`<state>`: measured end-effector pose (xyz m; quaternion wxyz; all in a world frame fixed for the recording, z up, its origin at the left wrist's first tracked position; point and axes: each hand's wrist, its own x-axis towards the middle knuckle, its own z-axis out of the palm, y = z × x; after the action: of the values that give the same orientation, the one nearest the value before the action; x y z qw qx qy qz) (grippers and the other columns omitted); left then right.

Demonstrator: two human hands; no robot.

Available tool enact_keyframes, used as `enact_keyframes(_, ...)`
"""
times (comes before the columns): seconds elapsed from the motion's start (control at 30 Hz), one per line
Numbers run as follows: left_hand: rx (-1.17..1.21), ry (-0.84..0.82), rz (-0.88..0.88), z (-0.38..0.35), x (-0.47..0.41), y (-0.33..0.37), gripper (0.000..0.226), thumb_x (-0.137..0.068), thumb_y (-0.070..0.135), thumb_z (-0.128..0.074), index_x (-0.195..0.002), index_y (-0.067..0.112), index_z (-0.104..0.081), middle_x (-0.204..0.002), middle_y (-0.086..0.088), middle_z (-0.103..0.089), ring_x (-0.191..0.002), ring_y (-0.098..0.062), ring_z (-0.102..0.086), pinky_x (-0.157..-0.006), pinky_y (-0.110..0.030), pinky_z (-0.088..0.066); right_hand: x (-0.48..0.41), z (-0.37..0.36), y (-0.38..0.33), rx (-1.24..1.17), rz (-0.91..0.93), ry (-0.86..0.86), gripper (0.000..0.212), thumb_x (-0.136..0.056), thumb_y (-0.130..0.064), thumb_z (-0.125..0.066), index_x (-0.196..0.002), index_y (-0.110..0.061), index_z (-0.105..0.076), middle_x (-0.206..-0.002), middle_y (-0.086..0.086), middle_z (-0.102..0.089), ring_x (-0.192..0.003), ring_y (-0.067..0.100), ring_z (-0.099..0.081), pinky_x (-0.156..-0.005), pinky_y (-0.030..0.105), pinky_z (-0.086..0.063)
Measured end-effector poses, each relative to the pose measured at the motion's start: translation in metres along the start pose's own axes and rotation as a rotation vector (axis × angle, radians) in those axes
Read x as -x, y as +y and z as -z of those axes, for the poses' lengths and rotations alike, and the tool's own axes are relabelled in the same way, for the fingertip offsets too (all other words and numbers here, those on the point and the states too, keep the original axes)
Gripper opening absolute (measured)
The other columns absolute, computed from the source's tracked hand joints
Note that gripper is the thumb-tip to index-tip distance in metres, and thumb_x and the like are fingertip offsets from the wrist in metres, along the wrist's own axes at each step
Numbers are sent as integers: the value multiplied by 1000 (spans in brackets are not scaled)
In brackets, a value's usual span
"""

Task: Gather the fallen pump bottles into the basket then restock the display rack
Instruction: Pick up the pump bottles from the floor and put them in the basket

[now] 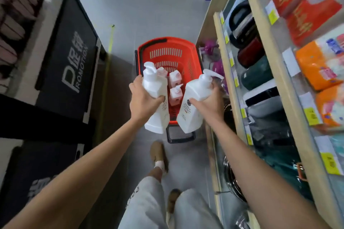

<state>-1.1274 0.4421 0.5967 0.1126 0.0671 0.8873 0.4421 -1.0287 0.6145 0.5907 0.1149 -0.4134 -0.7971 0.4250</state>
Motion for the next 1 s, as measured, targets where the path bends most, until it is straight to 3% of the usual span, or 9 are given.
enact_keyframes(0.13,12,-26,20,-42,-74,-32,84,-62,33,-79,-132,25,-32,-122,2,-38,-101,-11,-48,-80,-33,-49,-68,-57,14,23,-54,23,91,-50,-40,-79,-131,-26,-39,-125,-3,-54,-112,20,-56,-92,42,-50)
enact_keyframes(0.27,2,-47,25,-98,-126,-77,82,-63,32,-79,-130,26,-32,-116,7,-34,-104,-12,-47,-77,-29,-44,-122,-117,55,50,-75,52,83,-48,-45,-75,-123,-24,-45,-118,-3,-59,-106,21,-60,-86,42,-53)
enact_keyframes(0.4,-6,-45,58,-162,-166,-126,90,-64,35,-79,-138,21,-30,-125,-2,-37,-102,-12,-47,-79,-28,-44,-170,-175,111,65,-100,45,81,-55,-37,-81,-125,-17,-46,-122,4,-57,-112,25,-56,-90,38,-49)
enact_keyframes(0.6,-85,28,222,-246,-192,-185,85,-70,36,-75,-139,22,-28,-123,-4,-37,-97,-23,-54,-70,-30,-38,-207,-250,193,-4,-140,42,78,-56,-26,-83,-123,-8,-48,-121,10,-59,-112,28,-57,-92,37,-48)
enact_keyframes(0.73,-151,48,343,-282,-200,-220,87,-68,31,-75,-140,20,-26,-121,-5,-36,-98,-28,-55,-70,-34,-39,-216,-287,228,-8,-186,41,81,-52,-32,-80,-123,-6,-47,-121,12,-57,-113,30,-55,-95,43,-47)
enact_keyframes(0.9,-187,43,431,-314,-206,-249,90,-65,23,-76,-139,17,-26,-125,-10,-39,-111,-36,-51,-83,-42,-45,-232,-315,257,79,-218,0,78,-57,-17,-83,-125,0,-47,-124,16,-52,-120,30,-47,-98,27,-33)
enact_keyframes(1.0,-171,13,456,-328,-216,-265,92,-67,24,-77,-142,15,-25,-129,-12,-40,-116,-37,-48,-92,-43,-43,-243,-331,272,109,-230,-4,77,-59,-19,-82,-125,1,-49,-125,17,-52,-122,32,-45,-100,28,-31)
